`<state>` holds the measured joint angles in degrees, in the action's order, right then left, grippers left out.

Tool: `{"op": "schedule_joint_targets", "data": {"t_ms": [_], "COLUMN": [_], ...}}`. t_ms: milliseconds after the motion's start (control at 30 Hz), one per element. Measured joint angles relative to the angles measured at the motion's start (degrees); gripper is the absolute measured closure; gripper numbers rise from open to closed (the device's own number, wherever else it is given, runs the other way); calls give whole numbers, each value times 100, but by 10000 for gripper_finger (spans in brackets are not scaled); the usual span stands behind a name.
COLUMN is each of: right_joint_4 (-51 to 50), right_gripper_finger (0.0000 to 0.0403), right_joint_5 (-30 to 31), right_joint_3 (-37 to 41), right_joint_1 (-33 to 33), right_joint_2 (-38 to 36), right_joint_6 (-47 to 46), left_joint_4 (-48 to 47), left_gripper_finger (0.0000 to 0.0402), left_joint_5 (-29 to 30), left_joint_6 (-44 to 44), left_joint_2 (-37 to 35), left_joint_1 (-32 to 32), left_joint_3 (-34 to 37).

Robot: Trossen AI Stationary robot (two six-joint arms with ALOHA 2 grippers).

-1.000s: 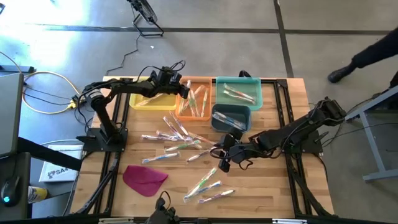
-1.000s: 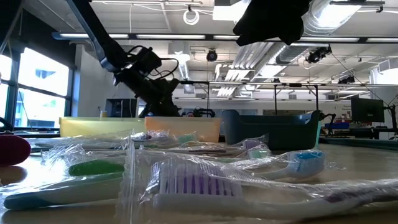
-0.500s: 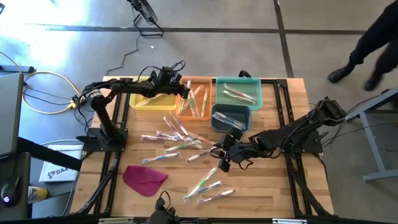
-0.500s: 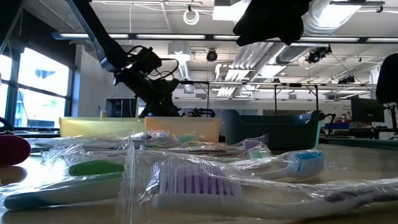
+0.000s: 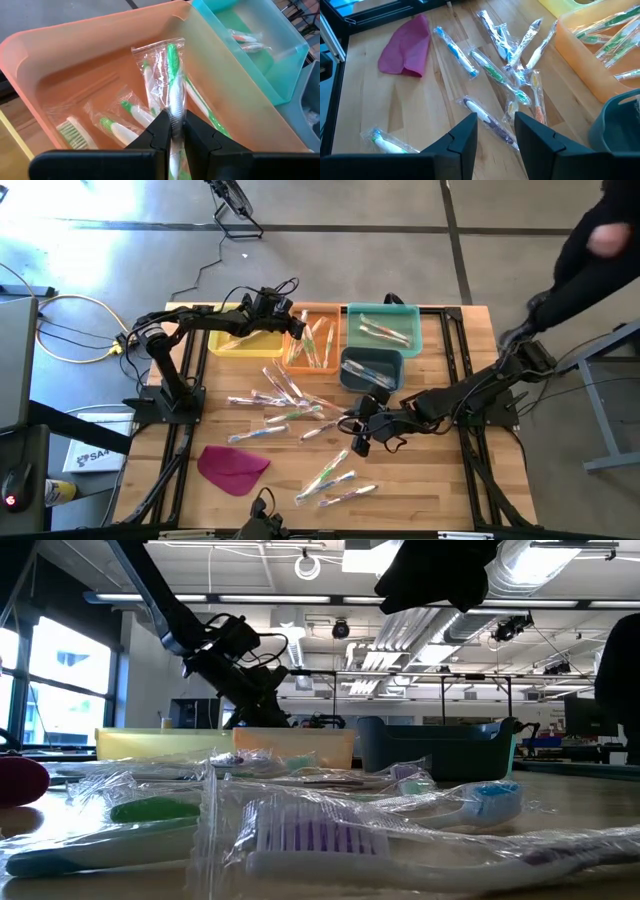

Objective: Pick & Place Toothbrushes
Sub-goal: Put the green toothbrush into the orange bin

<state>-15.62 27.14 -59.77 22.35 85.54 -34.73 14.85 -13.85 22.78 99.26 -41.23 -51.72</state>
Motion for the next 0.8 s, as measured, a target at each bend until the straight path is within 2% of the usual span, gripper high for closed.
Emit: {"op": "schedule_joint_targets", "data": {"t_ms": [433, 800], "right_joint_4": [0, 0], "right_gripper_finger": [280, 280], "right_joint_5": [0, 0], "right_joint_3": [0, 0], "right_joint_1": [0, 0], "right_joint_2": [0, 0], "right_joint_6": [1, 1], "left_joint_4": [-4, -2], "left_gripper_finger": [366, 268], "left_joint_5": [32, 142], "left_joint_6": [13, 1], "left_joint_2": [0, 4], "left_joint_1": [1, 0], "left_joint_3": [2, 11]}}
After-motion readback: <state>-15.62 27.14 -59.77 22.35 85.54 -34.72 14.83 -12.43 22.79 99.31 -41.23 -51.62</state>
